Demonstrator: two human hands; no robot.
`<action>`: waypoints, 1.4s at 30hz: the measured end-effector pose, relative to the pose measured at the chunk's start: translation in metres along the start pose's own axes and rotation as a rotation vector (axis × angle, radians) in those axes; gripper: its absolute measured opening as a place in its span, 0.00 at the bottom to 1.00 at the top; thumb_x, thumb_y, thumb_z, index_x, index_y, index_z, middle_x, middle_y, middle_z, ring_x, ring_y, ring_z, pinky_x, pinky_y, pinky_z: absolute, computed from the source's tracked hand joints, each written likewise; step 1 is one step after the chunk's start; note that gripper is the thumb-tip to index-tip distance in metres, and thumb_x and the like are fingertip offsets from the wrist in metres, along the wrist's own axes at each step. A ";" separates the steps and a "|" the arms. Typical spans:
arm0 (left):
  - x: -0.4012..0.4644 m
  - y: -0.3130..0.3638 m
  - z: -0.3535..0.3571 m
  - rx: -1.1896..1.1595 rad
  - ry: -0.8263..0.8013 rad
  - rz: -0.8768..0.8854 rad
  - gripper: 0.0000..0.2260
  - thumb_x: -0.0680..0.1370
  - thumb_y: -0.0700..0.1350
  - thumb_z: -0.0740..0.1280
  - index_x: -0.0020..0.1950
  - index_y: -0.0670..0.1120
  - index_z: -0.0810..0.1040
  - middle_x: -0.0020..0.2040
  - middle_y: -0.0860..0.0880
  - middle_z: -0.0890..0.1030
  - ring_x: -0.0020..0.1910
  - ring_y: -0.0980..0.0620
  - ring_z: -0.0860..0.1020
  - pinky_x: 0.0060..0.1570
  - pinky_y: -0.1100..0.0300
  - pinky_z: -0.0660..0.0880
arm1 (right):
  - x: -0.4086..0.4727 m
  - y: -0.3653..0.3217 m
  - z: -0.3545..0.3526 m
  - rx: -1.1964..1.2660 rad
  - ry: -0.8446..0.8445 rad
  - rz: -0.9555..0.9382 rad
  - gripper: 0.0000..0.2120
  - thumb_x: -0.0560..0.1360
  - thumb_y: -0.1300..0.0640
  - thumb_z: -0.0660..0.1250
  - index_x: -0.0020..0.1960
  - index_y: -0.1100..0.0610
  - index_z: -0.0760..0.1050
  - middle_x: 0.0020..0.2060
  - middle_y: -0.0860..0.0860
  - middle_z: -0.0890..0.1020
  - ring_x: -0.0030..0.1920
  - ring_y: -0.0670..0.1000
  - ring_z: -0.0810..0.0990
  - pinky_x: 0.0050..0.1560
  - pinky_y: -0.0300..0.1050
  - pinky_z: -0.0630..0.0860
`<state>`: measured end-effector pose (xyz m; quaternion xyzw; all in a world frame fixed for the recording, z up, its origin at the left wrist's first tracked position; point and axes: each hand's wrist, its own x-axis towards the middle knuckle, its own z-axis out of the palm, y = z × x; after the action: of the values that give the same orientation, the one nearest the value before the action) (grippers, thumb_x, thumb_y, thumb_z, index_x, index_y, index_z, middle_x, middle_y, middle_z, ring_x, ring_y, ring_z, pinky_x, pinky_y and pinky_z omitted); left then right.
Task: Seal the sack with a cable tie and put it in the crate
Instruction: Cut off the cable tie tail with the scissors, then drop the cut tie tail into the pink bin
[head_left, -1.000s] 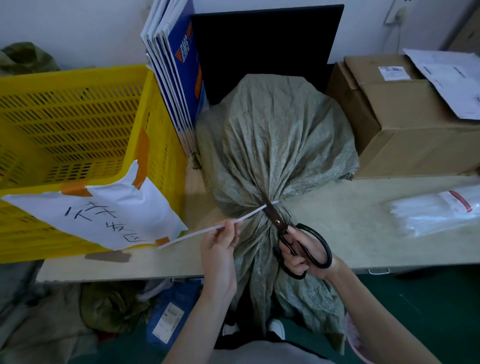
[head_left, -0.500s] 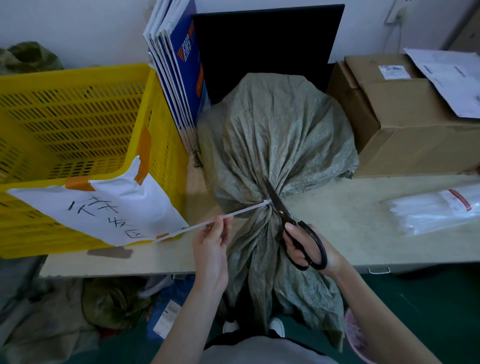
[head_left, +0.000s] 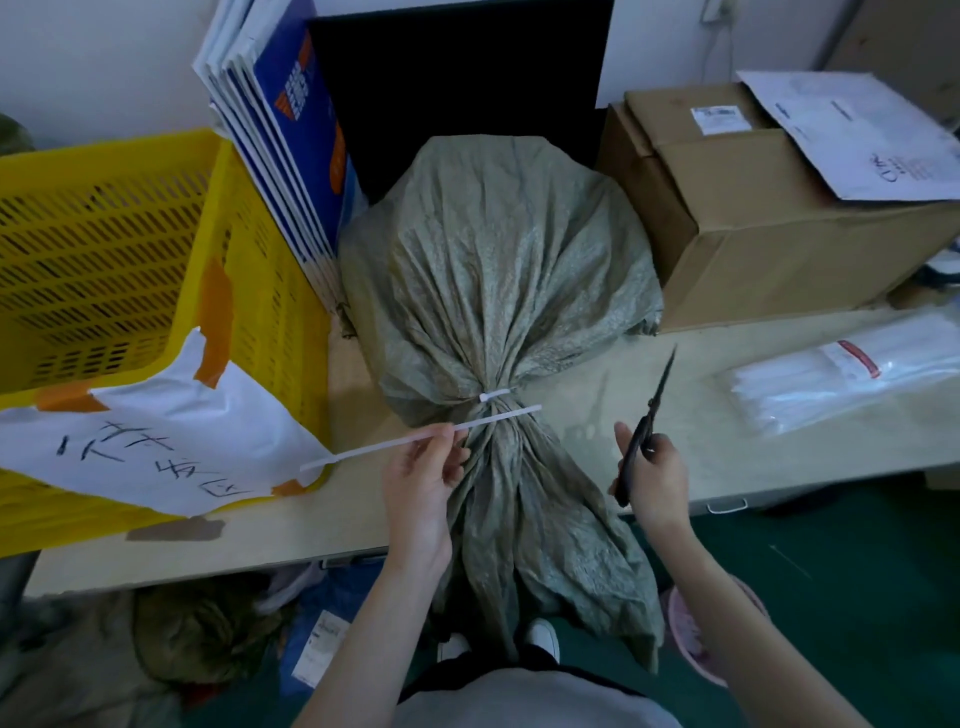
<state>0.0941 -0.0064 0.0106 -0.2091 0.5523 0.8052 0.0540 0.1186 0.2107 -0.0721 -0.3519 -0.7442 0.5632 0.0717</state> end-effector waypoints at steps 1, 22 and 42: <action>0.001 -0.001 0.002 0.007 -0.011 -0.013 0.06 0.77 0.39 0.67 0.41 0.45 0.80 0.38 0.48 0.83 0.34 0.55 0.78 0.34 0.64 0.73 | 0.007 0.002 -0.002 -0.048 0.026 0.027 0.20 0.77 0.45 0.63 0.41 0.62 0.68 0.31 0.60 0.76 0.29 0.58 0.76 0.29 0.46 0.67; 0.007 -0.010 0.032 0.145 -0.033 -0.004 0.05 0.79 0.42 0.65 0.45 0.45 0.79 0.41 0.48 0.84 0.32 0.56 0.79 0.29 0.66 0.74 | 0.140 -0.009 -0.033 -0.631 -0.092 0.234 0.08 0.76 0.62 0.63 0.51 0.66 0.70 0.44 0.62 0.75 0.42 0.61 0.78 0.37 0.50 0.75; 0.004 -0.015 0.026 0.478 -0.162 0.197 0.07 0.80 0.42 0.63 0.46 0.44 0.80 0.42 0.48 0.84 0.35 0.54 0.80 0.34 0.63 0.76 | 0.035 -0.065 -0.028 -0.023 -0.220 -0.282 0.08 0.77 0.63 0.64 0.53 0.59 0.78 0.45 0.53 0.84 0.48 0.48 0.82 0.49 0.37 0.75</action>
<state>0.0880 0.0223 0.0037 -0.0704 0.7382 0.6675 0.0671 0.0778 0.2461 -0.0142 -0.1812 -0.7960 0.5740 0.0638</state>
